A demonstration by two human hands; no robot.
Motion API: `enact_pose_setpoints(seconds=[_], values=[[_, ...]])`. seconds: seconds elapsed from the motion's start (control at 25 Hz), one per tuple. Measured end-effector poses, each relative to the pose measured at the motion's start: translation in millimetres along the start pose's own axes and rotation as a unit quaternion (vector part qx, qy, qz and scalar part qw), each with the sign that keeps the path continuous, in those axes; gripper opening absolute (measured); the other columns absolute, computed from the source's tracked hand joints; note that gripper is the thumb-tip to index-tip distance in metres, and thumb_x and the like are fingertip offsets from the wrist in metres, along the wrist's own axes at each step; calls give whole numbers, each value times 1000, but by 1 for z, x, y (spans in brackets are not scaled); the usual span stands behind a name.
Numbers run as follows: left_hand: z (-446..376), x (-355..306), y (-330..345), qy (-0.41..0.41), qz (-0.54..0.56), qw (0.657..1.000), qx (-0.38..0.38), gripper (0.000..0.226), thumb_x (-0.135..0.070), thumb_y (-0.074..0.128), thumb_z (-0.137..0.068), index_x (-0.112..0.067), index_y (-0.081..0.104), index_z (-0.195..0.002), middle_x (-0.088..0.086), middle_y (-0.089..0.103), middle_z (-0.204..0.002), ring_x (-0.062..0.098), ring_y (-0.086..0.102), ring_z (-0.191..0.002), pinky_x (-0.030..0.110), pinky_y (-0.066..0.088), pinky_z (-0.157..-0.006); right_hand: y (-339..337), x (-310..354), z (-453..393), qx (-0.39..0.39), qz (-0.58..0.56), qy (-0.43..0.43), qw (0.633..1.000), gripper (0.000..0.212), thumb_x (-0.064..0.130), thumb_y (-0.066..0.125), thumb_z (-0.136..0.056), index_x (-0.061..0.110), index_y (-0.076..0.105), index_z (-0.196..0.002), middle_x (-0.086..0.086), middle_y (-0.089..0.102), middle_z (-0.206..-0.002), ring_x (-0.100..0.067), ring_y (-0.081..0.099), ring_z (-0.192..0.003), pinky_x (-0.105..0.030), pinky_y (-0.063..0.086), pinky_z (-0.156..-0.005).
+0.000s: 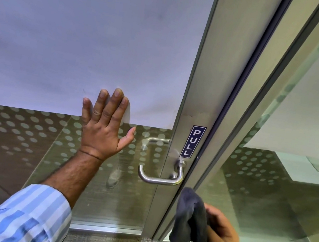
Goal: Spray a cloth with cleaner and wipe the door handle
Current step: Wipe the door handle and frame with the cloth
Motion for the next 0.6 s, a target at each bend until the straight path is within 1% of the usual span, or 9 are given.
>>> enact_pose_setpoints(seconds=[0.08, 0.16, 0.24, 0.28, 0.32, 0.4, 0.44, 0.52, 0.6], values=[[0, 0, 0, -3, 3, 1000, -1, 92, -61, 50, -101, -23, 5, -172, -8, -12, -180, 19, -14, -166, 49, -14, -132, -20, -16, 7, -29, 38, 36, 998, 41, -13, 68, -69, 15, 85, -94, -19, 83, -94, -21, 77, -82, -22, 60, -60], [0, 1, -1, -2, 1, 1000, -2, 93, -61, 50, -101, -23, 5, -172, -8, -12, -180, 19, -14, -166, 49, -14, -132, -30, -14, 6, -14, 105, 6, 994, 50, -24, 63, -83, 18, 85, -99, -14, 84, -105, -23, 79, -93, -26, 63, -64], [-1, 0, -2, -4, 1, 1000, -1, 93, -61, 49, -101, -24, 3, -172, -9, -14, -180, 18, -15, -166, 49, -14, -132, -23, 13, 1, 33, 215, -124, 968, 52, -26, 60, -91, 18, 86, -104, -4, 82, -119, -25, 76, -117, -32, 64, -89], [-2, 0, -3, -5, 1, 1000, 3, 92, -62, 49, -101, -25, 2, -172, -10, -15, -179, 17, -16, -165, 49, -15, -131, -9, 31, 1, 70, 287, -214, 931, 47, -22, 60, -94, 16, 84, -109, -1, 80, -127, -23, 72, -125, -34, 58, -103], [-2, 0, -3, -7, 2, 1000, 6, 92, -62, 48, -101, -25, 0, -172, -10, -16, -179, 17, -17, -165, 48, -16, -131, 9, 46, 3, 114, 359, -302, 876, 41, -15, 57, -96, 12, 82, -114, -1, 76, -134, -21, 68, -132, -36, 52, -113], [-3, -1, -3, -8, 1, 1000, 16, 92, -62, 46, -102, -26, -3, -171, -11, -19, -178, 16, -19, -165, 48, -16, -131, 46, 64, 1, 185, 470, -432, 747, 41, -7, 51, -96, 9, 79, -122, -4, 70, -142, -21, 61, -139, -43, 49, -118], [-3, -1, -3, -10, 0, 1000, 22, 92, -62, 45, -103, -27, -4, -171, -12, -20, -178, 16, -20, -164, 49, -16, -131, 62, 70, -2, 212, 493, -479, 695, 40, -6, 50, -99, 7, 78, -124, -7, 69, -143, -24, 60, -141, -47, 50, -116], [-2, -1, -3, -15, 2, 999, 34, 91, -63, 44, -103, -27, -5, -171, -12, -21, -177, 16, -21, -164, 48, -17, -131, 90, 84, -8, 238, 493, -556, 625, 33, -3, 52, -105, 3, 76, -126, -13, 69, -142, -30, 59, -141, -51, 52, -113], [-1, 0, -2, -18, -3, 999, 42, 91, -63, 43, -103, -27, -6, -171, -12, -23, -177, 17, -22, -164, 48, -18, -131, 111, 105, -18, 228, 479, -616, 582, 29, -1, 60, -104, 2, 74, -129, -16, 67, -144, -33, 58, -142, -53, 53, -111]])
Point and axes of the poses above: each hand's wrist, its own z-axis away from the middle knuckle, its own y-axis out of the palm, x = y × z, the point moved 9 cm from there along -z, towards the middle knuckle
